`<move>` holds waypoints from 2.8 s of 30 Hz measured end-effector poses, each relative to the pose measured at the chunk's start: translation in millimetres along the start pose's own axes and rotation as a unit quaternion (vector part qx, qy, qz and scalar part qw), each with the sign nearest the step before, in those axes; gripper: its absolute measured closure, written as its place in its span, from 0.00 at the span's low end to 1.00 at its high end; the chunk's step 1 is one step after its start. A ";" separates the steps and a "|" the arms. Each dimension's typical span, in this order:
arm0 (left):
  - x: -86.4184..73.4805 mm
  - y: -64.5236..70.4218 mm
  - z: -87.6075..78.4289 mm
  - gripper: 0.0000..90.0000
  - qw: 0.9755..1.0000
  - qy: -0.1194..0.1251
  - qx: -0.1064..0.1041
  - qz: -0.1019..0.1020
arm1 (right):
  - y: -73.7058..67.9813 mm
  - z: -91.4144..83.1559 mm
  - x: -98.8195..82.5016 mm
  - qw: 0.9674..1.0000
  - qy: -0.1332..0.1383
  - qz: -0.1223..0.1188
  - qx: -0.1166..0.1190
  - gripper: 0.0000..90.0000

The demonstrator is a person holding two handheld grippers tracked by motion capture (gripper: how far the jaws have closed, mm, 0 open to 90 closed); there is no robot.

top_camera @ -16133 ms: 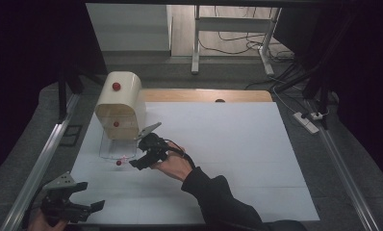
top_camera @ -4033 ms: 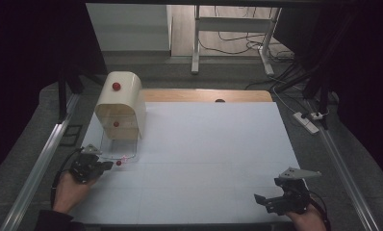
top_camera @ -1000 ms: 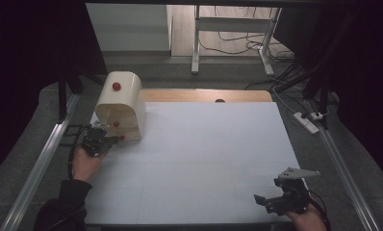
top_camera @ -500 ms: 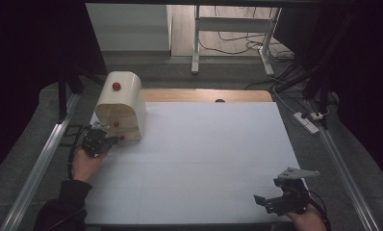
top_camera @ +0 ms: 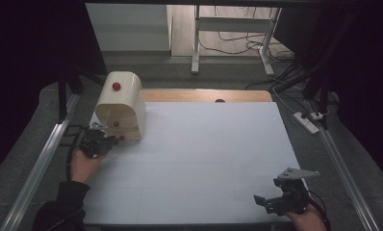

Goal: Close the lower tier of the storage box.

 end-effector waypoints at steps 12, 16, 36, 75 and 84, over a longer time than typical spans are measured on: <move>-1.1 0.5 -2.3 0.69 1.000 0.008 -0.012 -0.003 | -0.3 0.1 0.0 1.000 0.001 -0.003 0.001 0.00; -0.8 2.3 -1.9 0.65 1.000 0.007 -0.013 0.003 | -0.5 0.1 0.0 1.000 0.002 -0.002 0.001 0.00; 1.4 11.2 -6.1 0.37 0.999 0.021 -0.030 0.007 | -0.9 0.0 0.0 1.000 0.000 -0.004 0.001 0.00; -0.3 29.8 -5.1 0.00 0.992 0.027 -0.115 0.035 | -1.8 0.4 -0.1 1.000 -0.002 -0.008 0.001 0.00; -0.4 34.4 -5.8 0.00 0.991 0.023 -0.127 0.043 | -1.8 0.4 -0.2 1.000 -0.002 -0.008 0.002 0.00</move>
Point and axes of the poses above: each handheld gripper's, and its own axes: z roughly forward along the jaws, x roughly out of its top, y roughly to its right, the point moved 3 cm from there along z, roughly forward along the jaws, and after that the axes turned 12 degrees about -x, right-handed, at the moved point
